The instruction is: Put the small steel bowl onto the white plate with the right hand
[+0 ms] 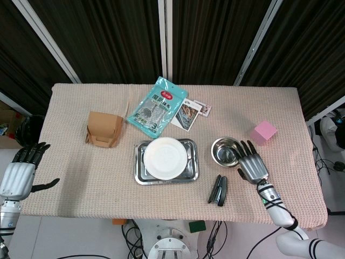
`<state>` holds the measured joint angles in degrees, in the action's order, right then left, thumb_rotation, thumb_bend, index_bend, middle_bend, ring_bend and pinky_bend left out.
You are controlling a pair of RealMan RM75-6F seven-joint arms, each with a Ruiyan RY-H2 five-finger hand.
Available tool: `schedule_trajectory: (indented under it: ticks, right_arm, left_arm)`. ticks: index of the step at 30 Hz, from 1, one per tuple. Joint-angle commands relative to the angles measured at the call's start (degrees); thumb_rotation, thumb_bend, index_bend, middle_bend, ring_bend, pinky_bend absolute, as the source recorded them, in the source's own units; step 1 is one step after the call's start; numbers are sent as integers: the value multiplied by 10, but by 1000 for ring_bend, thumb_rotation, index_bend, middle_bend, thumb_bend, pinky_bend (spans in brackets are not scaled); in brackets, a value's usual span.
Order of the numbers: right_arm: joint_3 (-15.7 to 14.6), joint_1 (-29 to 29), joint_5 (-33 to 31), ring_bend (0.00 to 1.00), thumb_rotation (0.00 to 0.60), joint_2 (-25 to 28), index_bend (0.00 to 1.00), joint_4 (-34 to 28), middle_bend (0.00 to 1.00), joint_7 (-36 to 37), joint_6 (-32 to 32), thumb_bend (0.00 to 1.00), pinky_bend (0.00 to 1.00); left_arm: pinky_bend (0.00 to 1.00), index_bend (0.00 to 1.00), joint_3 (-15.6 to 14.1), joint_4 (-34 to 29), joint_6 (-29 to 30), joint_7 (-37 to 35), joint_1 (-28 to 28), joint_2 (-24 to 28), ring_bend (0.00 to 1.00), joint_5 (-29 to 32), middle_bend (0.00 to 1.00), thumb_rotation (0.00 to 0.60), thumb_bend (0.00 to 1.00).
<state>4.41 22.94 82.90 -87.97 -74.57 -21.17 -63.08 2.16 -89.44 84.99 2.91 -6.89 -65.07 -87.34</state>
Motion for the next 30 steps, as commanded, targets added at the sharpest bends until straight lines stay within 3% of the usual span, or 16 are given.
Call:
schedule_trajectory:
  ticks: [1, 9, 18, 21, 25, 30]
  right_arm:
    - [-5, 3, 3, 0, 600, -7, 162, 12, 0, 10, 1, 343, 0]
    - [-7, 18, 17, 0, 600, -27, 198, 39, 0, 31, -1, 346, 0]
    - [-9, 32, 26, 0, 600, -60, 361, 72, 0, 35, -4, 361, 0]
    - [-7, 33, 29, 0, 600, -73, 467, 86, 0, 34, -16, 389, 0]
    - [-7, 31, 46, 0, 600, -91, 712, 116, 25, 41, -49, 477, 0]
    - [-8, 27, 57, 0, 600, -95, 888, 126, 52, 63, -76, 578, 0]
  left_arm:
    - [156, 143, 0, 2, 1, -1, 2, -2, 95, 3, 136, 463, 39]
    - [156, 143, 3, 1, -10, 8, 1, -5, 95, 19, 136, 513, 39]
    - [156, 143, 2, -1, -6, 7, 4, 0, 95, 18, 136, 517, 39]
    - [156, 144, 1, 2, -7, 3, 5, 0, 95, 19, 136, 519, 39]
    - [156, 143, 1, 4, -7, 0, 4, 0, 95, 18, 136, 514, 39]
    - [156, 143, 1, 7, -7, -3, 5, -1, 95, 17, 136, 517, 39]
